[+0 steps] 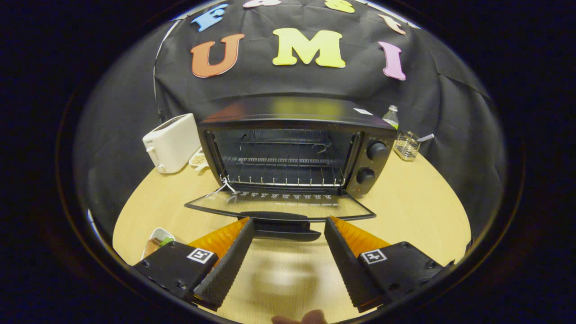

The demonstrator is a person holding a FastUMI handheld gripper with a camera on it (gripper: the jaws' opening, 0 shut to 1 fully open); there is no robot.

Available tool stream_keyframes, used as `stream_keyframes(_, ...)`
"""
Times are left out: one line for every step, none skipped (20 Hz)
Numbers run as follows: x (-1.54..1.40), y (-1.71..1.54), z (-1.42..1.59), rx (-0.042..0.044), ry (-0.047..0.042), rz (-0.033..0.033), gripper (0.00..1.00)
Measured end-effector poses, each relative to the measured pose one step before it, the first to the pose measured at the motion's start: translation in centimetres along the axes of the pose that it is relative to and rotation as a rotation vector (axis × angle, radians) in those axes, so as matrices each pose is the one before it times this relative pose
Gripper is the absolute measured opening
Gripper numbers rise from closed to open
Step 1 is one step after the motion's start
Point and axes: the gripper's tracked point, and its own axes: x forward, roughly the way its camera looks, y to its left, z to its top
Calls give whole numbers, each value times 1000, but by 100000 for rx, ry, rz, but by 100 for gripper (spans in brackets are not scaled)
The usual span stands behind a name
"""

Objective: Open the toaster oven, put the food inside, and close the toaster oven door.

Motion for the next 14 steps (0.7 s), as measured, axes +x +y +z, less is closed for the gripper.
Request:
stream_keyframes(-872, -282, 28, -454, -913, 368, 100)
stream_keyframes(-822, -322, 163, -1436, -1075, 15, 100)
stream_keyframes(-513, -373, -195, -1069, -202, -197, 100)
stream_keyframes(-327, -424, -227, -430, 543, -56, 100)
stream_keyframes(-215, -342, -334, 314, 1113, -75, 100)
stream_keyframes(-300, -60, -307, 435, 1490, 1098, 100)
stream_keyframes(-592, 211, -459, -34, 2355, 1921, 100)
stream_keyframes(-983, 611, -310, -1183, 2135, 3925, 100)
stream_keyframes(-1052, 682, -143, -1201, 1664, 4424, 100)
stream_keyframes(-1187, 741, 85, -1136, 713, 4179, 100)
stream_keyframes(-842, 38, 460, -1398, -876, 1976, 100)
stream_keyframes(-535, -85, 1018, -759, -2239, 1013, 100)
stream_keyframes(131, -421, 1435, -53, -3714, -462, 100)
stream_keyframes(1133, -957, 1640, 47, -3173, -2874, 100)
